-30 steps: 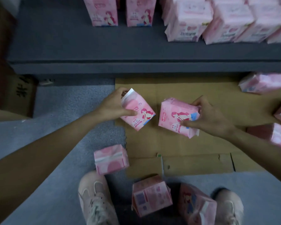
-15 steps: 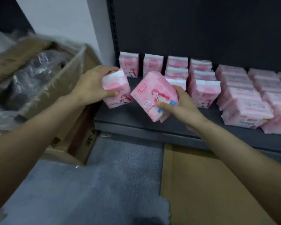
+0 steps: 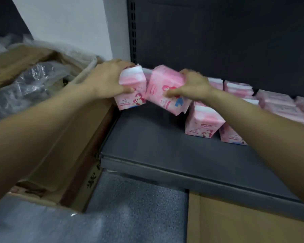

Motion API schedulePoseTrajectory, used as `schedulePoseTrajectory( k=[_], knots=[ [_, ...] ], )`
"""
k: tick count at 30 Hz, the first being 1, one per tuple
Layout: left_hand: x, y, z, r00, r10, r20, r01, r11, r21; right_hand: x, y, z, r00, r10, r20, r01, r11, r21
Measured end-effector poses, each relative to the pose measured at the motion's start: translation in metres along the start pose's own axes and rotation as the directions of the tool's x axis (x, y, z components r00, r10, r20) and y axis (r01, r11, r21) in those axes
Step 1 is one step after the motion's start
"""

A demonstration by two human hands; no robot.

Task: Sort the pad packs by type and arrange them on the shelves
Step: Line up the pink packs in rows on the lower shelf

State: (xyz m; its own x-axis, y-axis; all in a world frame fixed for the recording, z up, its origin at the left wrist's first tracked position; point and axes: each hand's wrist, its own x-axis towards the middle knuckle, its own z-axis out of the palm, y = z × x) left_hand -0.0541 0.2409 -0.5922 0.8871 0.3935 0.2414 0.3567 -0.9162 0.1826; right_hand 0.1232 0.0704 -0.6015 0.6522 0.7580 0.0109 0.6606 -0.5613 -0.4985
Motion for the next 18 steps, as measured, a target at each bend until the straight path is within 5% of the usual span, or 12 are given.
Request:
schedulePoseTrajectory(
  k=[3,5,11,18],
  knots=[
    [0.012,-0.009,0.016,1.000,-0.022,-0.017,0.023,0.999,0.028,0.012,0.015,0.006,0.990,0.138,-0.023,-0.124,0.943,0.308],
    [0.019,-0.010,0.029,1.000,-0.002,0.008,0.002,0.998,0.060,0.015,0.025,0.014,0.984,0.172,-0.044,-0.146,0.926,0.348],
    [0.045,-0.010,0.063,0.994,0.040,0.103,-0.046,0.997,0.055,0.029,0.027,0.034,1.000,0.002,-0.005,-0.001,0.983,0.184],
    [0.065,-0.010,0.082,0.982,0.083,0.172,-0.076,0.996,-0.045,0.052,0.023,0.042,0.996,-0.048,0.081,0.068,0.960,-0.270]
  ],
)
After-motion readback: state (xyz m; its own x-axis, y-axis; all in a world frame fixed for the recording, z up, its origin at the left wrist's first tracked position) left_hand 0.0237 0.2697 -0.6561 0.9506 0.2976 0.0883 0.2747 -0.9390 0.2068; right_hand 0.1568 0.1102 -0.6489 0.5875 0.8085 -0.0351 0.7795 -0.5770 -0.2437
